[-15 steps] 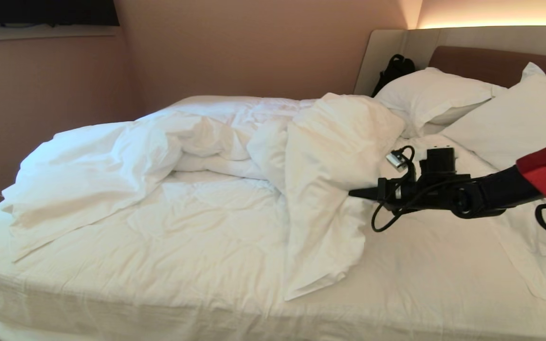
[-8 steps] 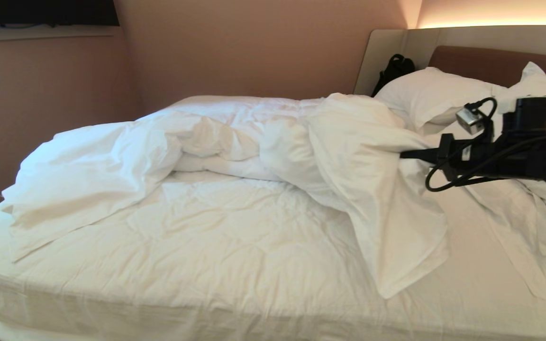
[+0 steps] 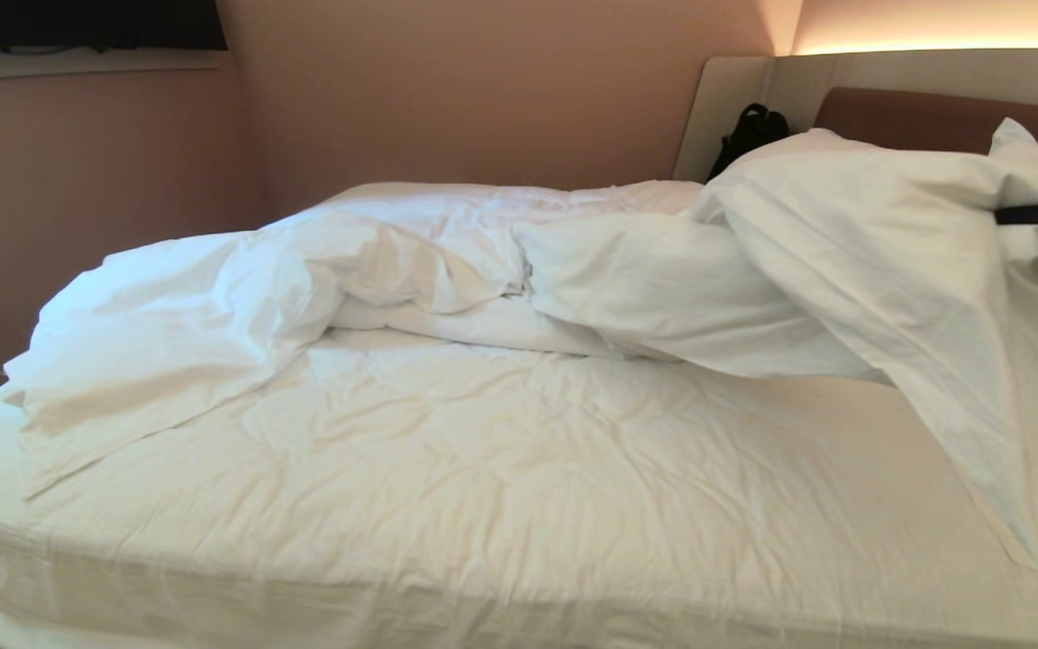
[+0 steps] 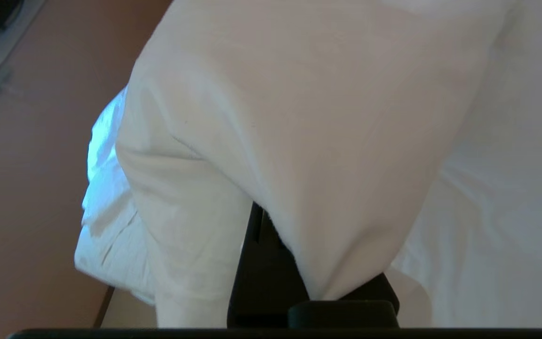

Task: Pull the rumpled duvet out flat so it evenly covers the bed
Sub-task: Flatten the corners of the folded blanket

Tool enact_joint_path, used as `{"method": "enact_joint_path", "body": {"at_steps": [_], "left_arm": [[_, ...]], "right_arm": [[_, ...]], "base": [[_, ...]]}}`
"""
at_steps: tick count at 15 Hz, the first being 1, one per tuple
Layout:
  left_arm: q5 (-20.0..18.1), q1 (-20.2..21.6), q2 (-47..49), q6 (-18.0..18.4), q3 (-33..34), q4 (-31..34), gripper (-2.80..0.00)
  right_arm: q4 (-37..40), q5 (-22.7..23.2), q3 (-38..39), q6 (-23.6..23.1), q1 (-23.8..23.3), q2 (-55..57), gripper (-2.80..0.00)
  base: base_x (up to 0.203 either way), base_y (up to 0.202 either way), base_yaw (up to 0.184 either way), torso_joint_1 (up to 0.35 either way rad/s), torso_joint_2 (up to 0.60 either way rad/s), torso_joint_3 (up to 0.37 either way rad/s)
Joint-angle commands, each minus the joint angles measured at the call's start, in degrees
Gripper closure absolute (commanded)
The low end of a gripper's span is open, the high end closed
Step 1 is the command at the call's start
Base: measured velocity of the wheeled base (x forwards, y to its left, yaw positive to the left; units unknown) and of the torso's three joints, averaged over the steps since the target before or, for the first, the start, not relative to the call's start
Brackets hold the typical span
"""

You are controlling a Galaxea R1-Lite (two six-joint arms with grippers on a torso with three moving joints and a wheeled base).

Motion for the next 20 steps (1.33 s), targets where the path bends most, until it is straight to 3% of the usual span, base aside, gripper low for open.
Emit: {"method": "enact_joint_path", "body": {"at_steps": [1, 8, 13, 15, 18, 20], "left_arm": [[0.02, 0.02, 0.09, -0.04, 0.00, -0.05, 0.00], [0.02, 0.02, 0.09, -0.04, 0.00, -0.05, 0.00], [0.02, 0.02, 0.09, -0.04, 0.00, -0.05, 0.00], [0.02, 0.02, 0.09, -0.04, 0.00, -0.05, 0.00], [0.02, 0.02, 0.09, -0.04, 0.00, -0.05, 0.00], [0.02, 0.02, 0.09, -0.04, 0.00, -0.05, 0.00]], "right_arm": [[2.07, 0.24, -1.63, 2.34, -5.23, -5.29, 0.00], [9.85, 0.19, -2.38, 3.35, -19.22, -13.54, 0.00], [22.70, -0.14, -0.36, -0.60, -22.66, -16.12, 0.00], [24.14, -0.88, 1.61, -2.02, -22.82, -17.08, 0.00], [24.40, -6.67, 4.70, -2.40, -22.73, -18.35, 0.00], [24.35, -7.32, 6.13, -3.30, -22.73, -18.23, 0.00]], "base": [[0.000, 0.000, 0.000, 0.000, 0.00, 0.000], [0.000, 0.000, 0.000, 0.000, 0.00, 0.000], [0.000, 0.000, 0.000, 0.000, 0.00, 0.000], [0.000, 0.000, 0.000, 0.000, 0.00, 0.000], [0.000, 0.000, 0.000, 0.000, 0.00, 0.000], [0.000, 0.000, 0.000, 0.000, 0.00, 0.000]]}}
